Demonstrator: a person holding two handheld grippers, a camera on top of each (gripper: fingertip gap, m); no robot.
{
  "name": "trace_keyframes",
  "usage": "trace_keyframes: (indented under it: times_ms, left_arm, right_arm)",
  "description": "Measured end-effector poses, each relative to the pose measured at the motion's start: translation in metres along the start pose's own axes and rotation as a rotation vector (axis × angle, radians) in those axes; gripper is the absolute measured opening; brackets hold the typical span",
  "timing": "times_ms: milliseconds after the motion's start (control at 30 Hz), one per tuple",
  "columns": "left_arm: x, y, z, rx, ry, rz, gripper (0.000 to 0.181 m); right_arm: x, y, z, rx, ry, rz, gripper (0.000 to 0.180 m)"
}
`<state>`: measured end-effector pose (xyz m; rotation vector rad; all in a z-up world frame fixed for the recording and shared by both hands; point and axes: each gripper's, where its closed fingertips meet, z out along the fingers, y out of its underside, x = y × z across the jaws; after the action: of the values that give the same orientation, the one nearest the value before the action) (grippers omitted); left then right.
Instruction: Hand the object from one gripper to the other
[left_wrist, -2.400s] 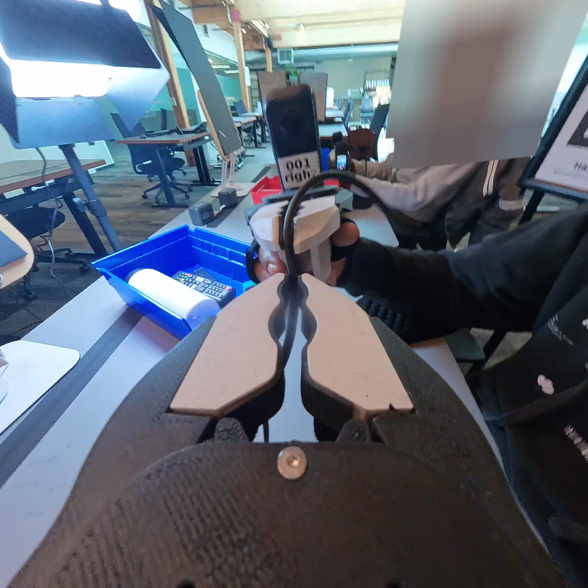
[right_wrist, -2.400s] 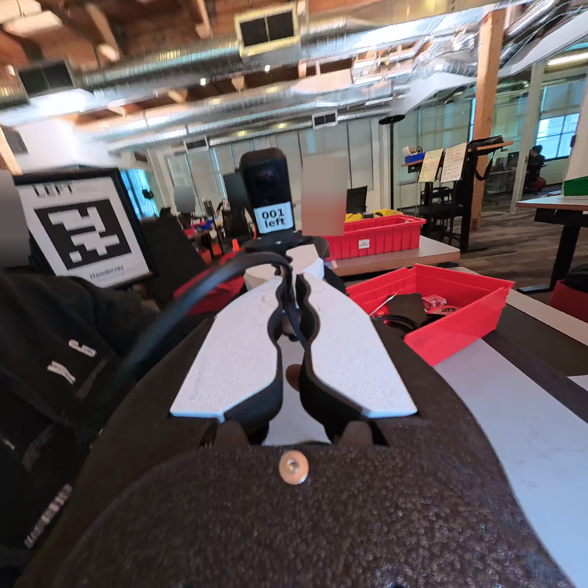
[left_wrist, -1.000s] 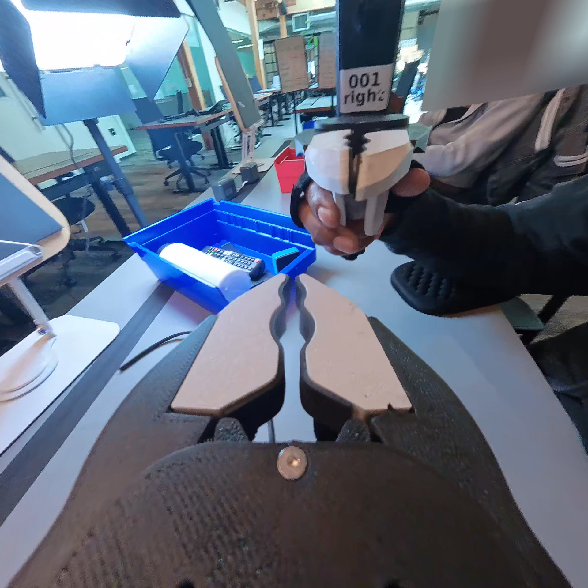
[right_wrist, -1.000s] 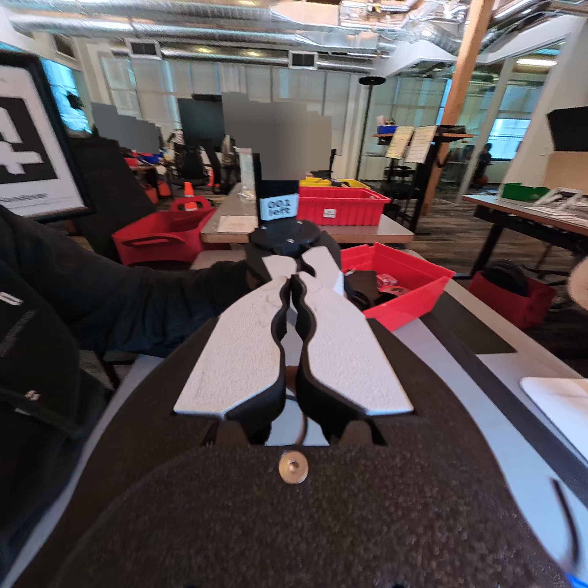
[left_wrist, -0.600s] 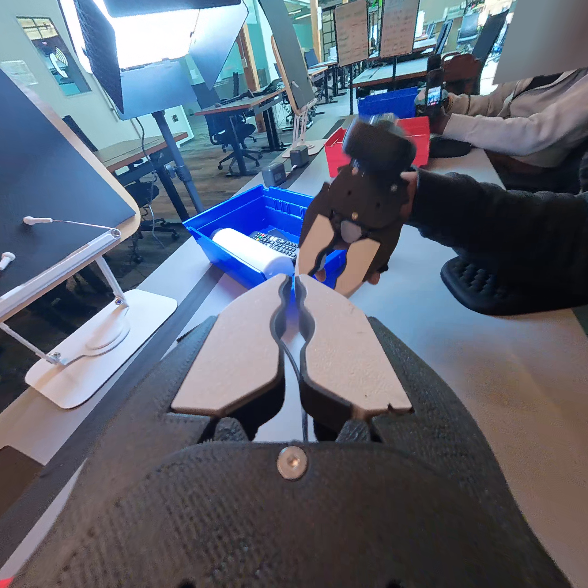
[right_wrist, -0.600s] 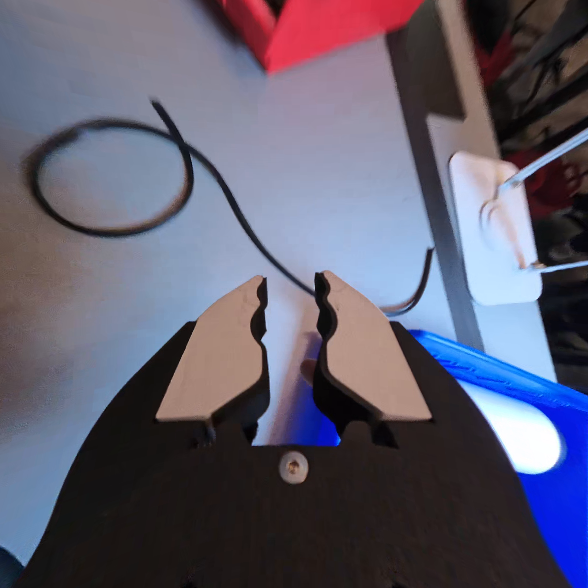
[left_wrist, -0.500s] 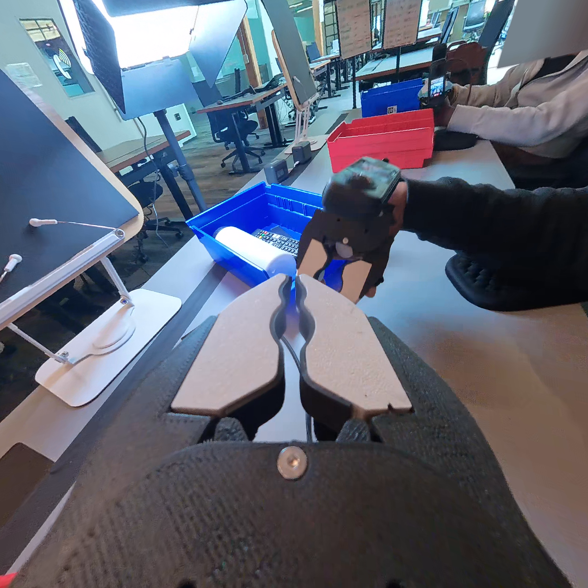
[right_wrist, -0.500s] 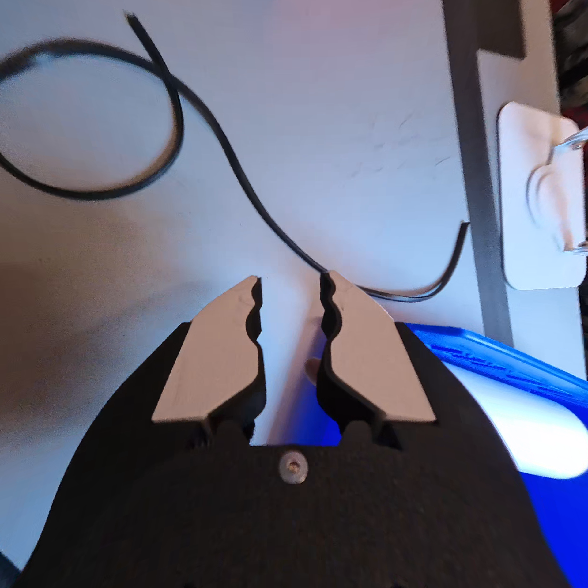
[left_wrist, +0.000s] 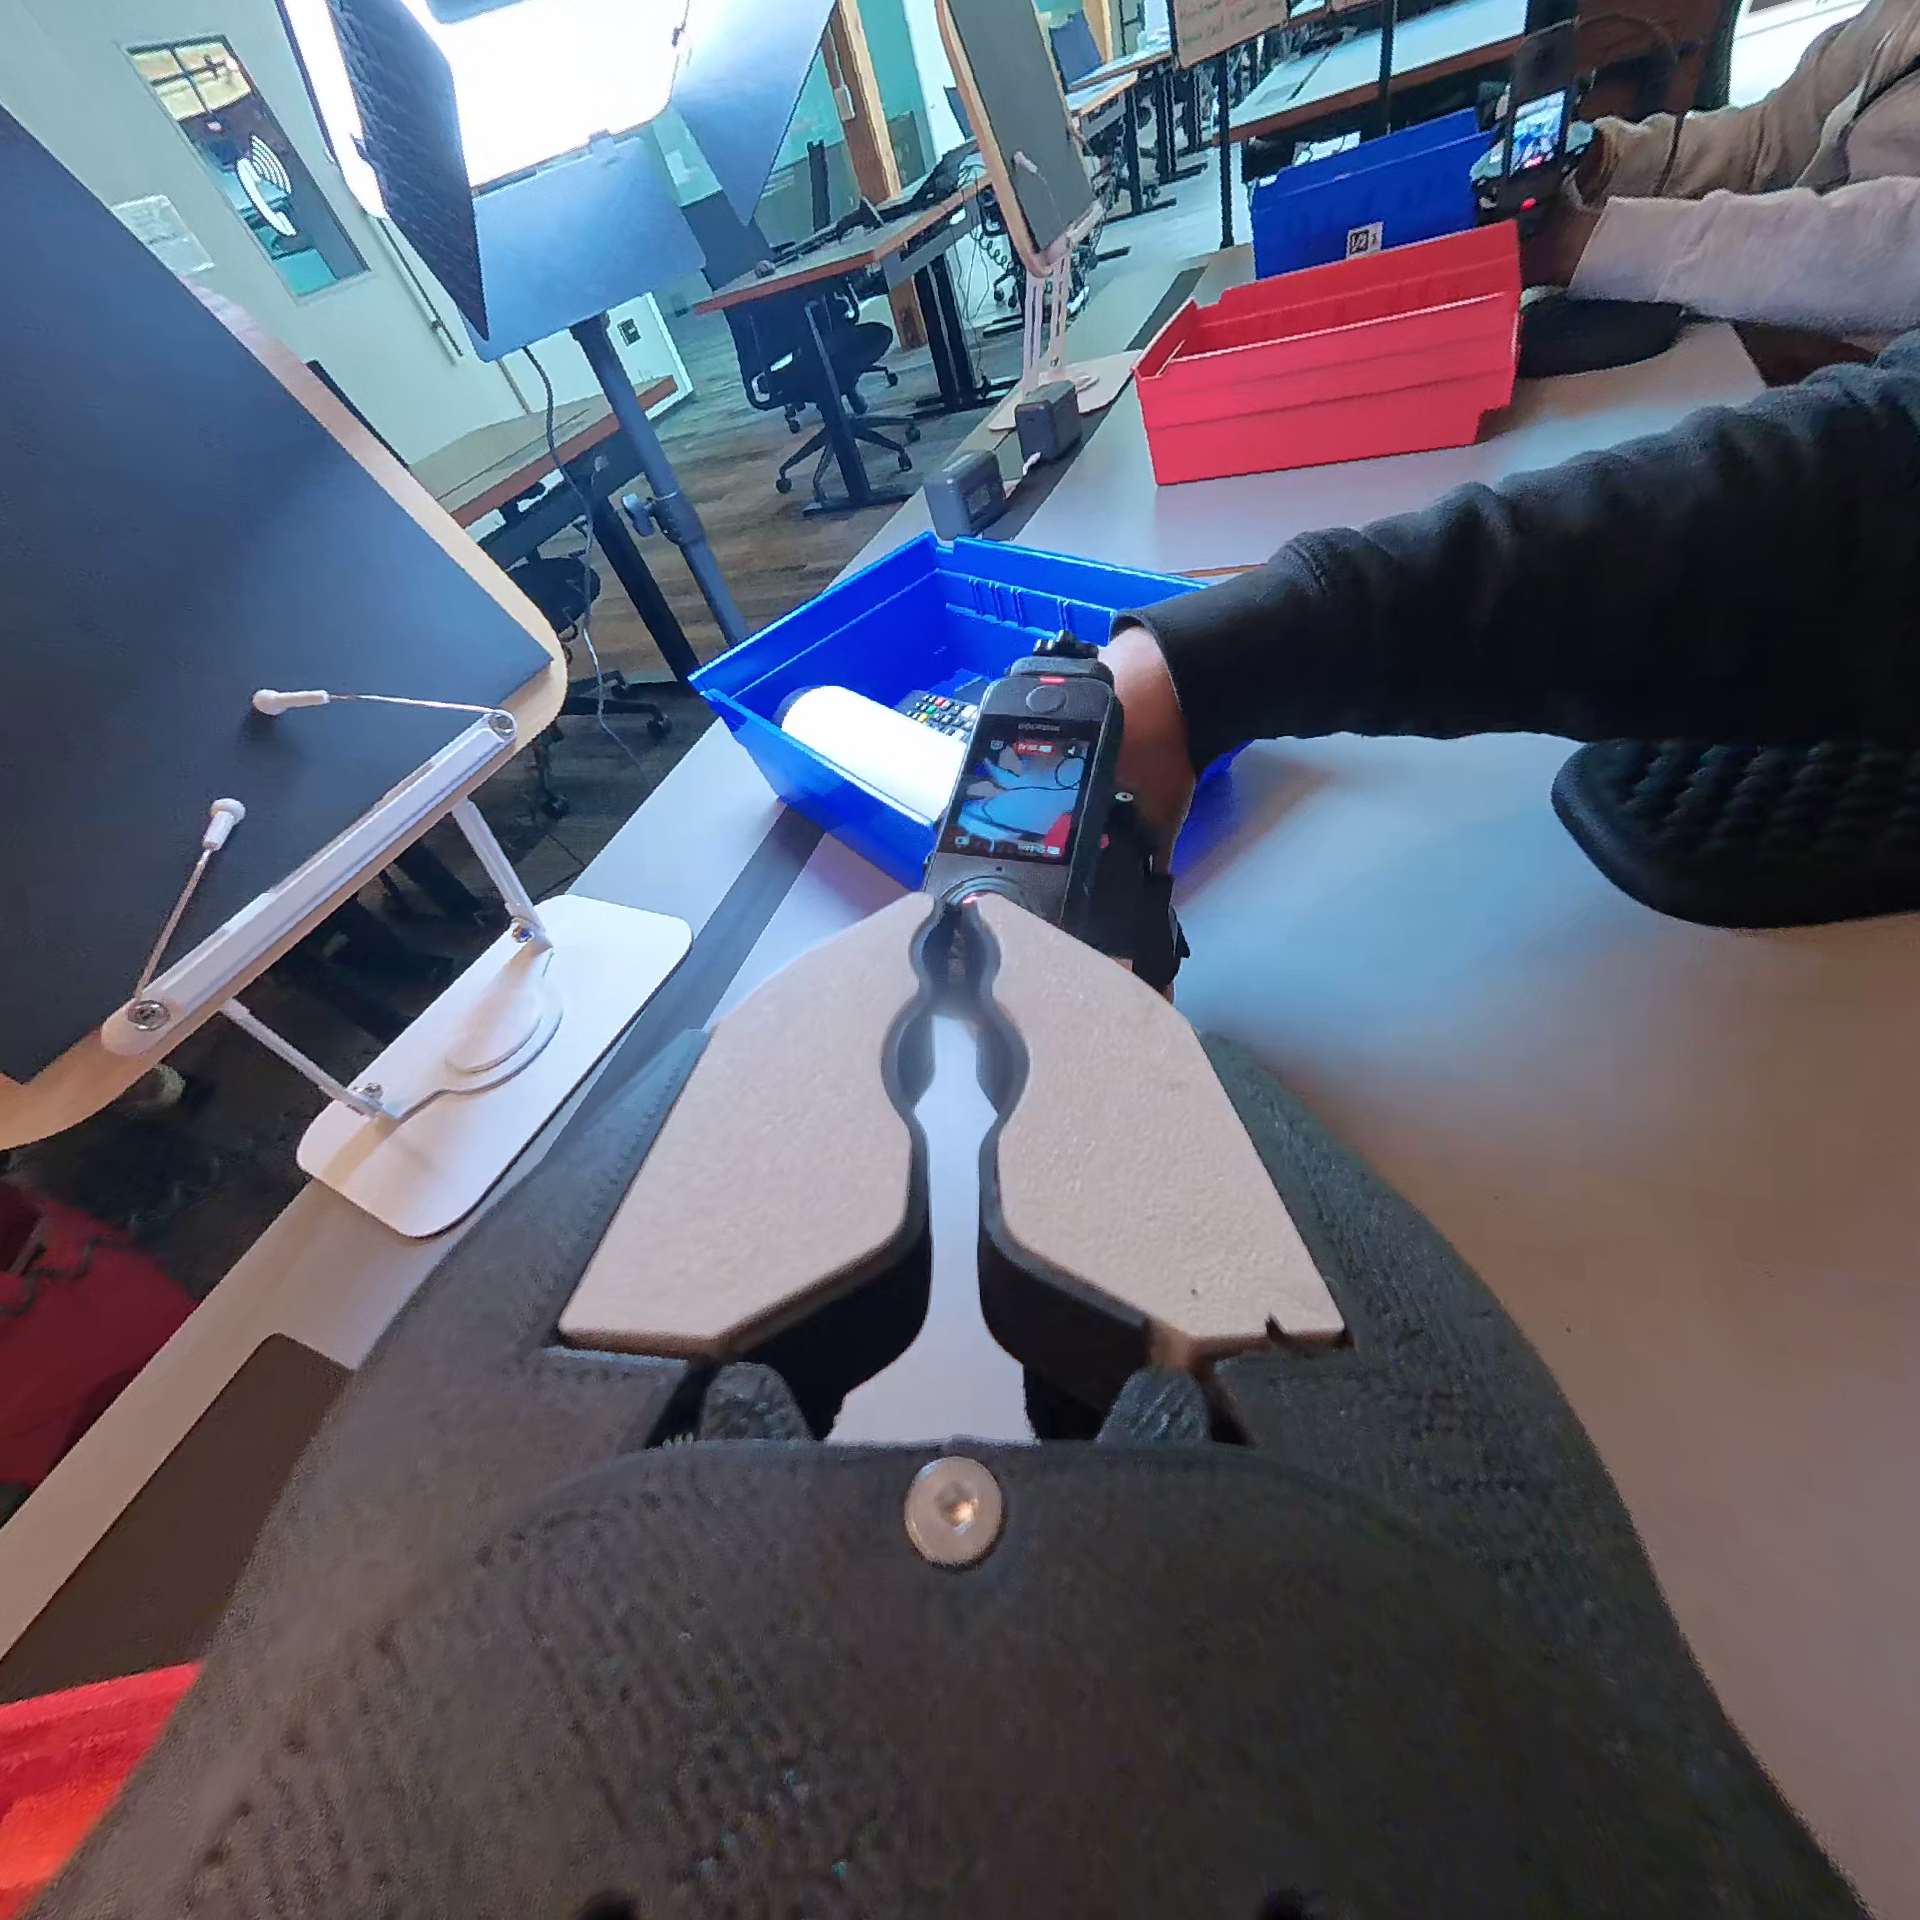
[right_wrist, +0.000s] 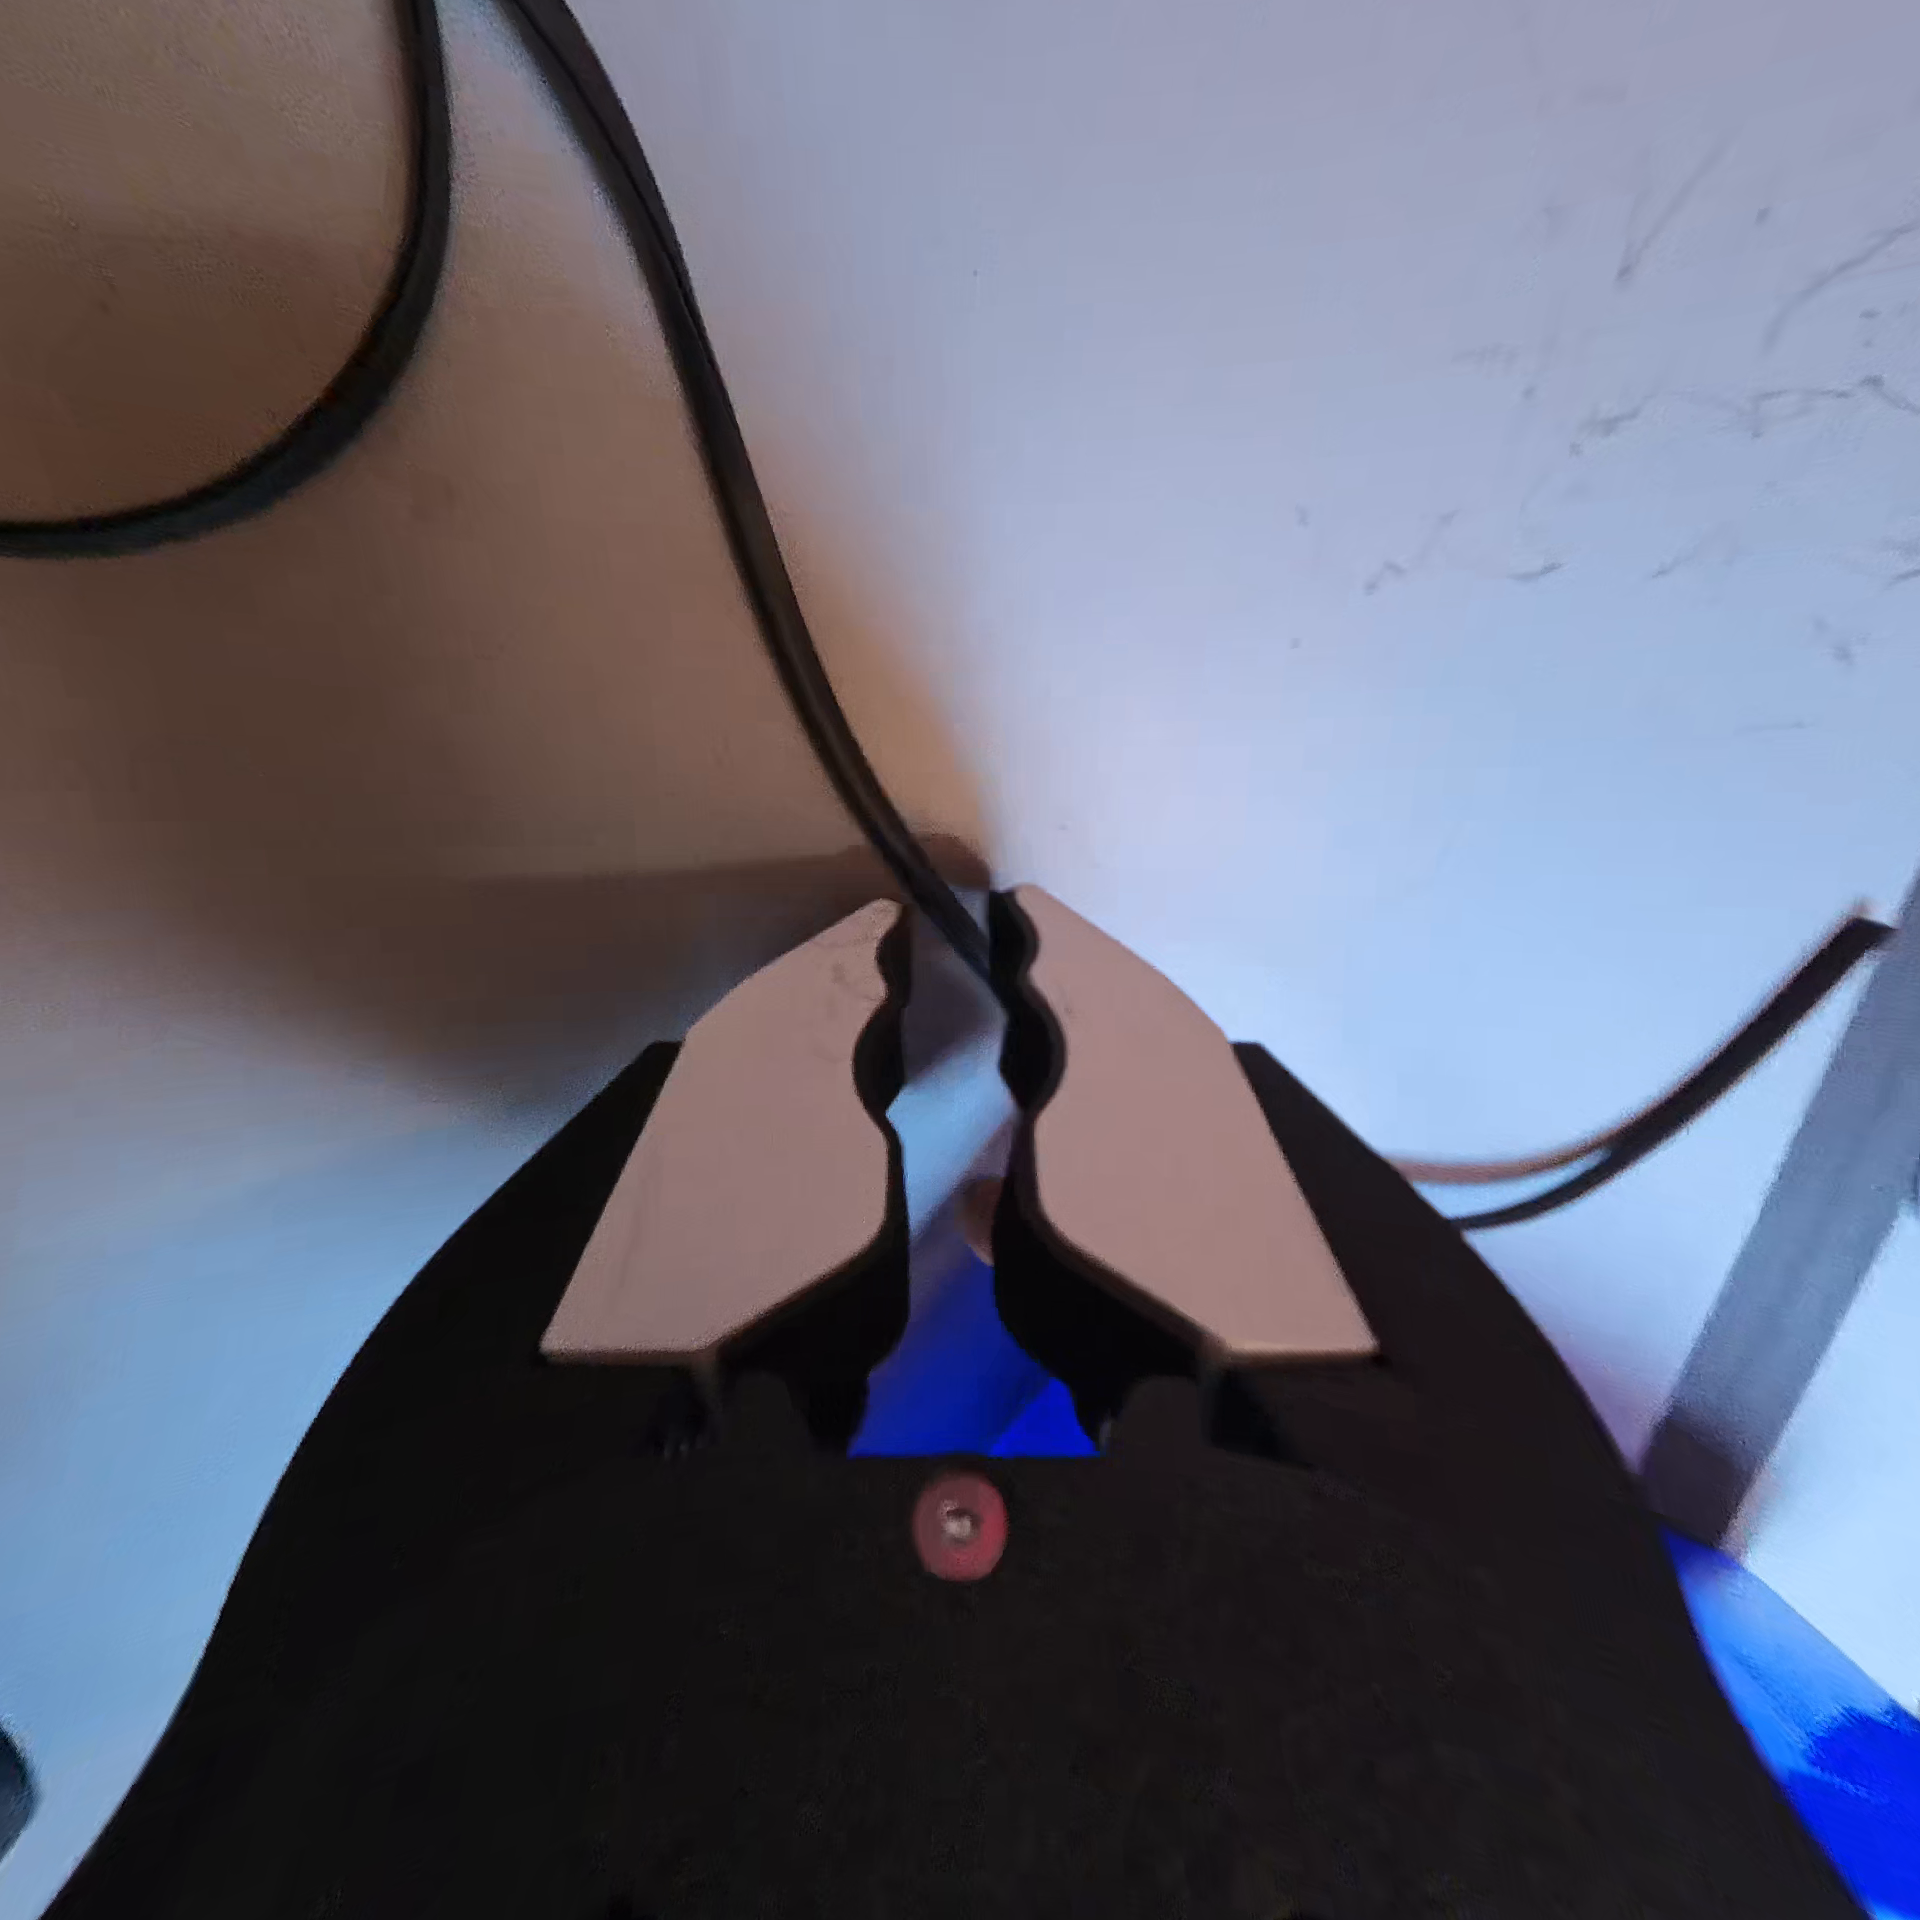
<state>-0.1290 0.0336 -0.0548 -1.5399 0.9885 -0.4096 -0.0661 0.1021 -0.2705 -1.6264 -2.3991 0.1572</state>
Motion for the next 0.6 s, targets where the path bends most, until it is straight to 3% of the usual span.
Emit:
trace_keyframes:
  times_ms: [33,167,267,467,600]
  left_arm:
    - [-0.001,0.0,-0.002,-0.002,-0.001,0.001,0.002]
    - [-0.003,-0.004,-0.009,0.012,0.0,-0.003,0.002]
    - [-0.003,-0.01,-0.016,0.021,-0.005,0.011,0.002]
    - [-0.011,-0.033,-0.032,0.126,-0.066,0.004,0.001]
    - [-0.018,-0.05,-0.052,0.201,-0.104,0.002,0.001]
  right_arm:
    - [-0.004,-0.001,0.001,0.008,-0.034,0.018,0.006]
    - [-0.02,-0.004,-0.004,0.06,-0.085,0.027,0.004]
    - [-0.034,-0.025,-0.039,0.236,-0.039,0.01,0.004]
    - [-0.028,-0.054,-0.185,0.585,0.205,0.025,0.003]
    - [0.002,-0.04,-0.299,0.702,0.471,0.121,0.004]
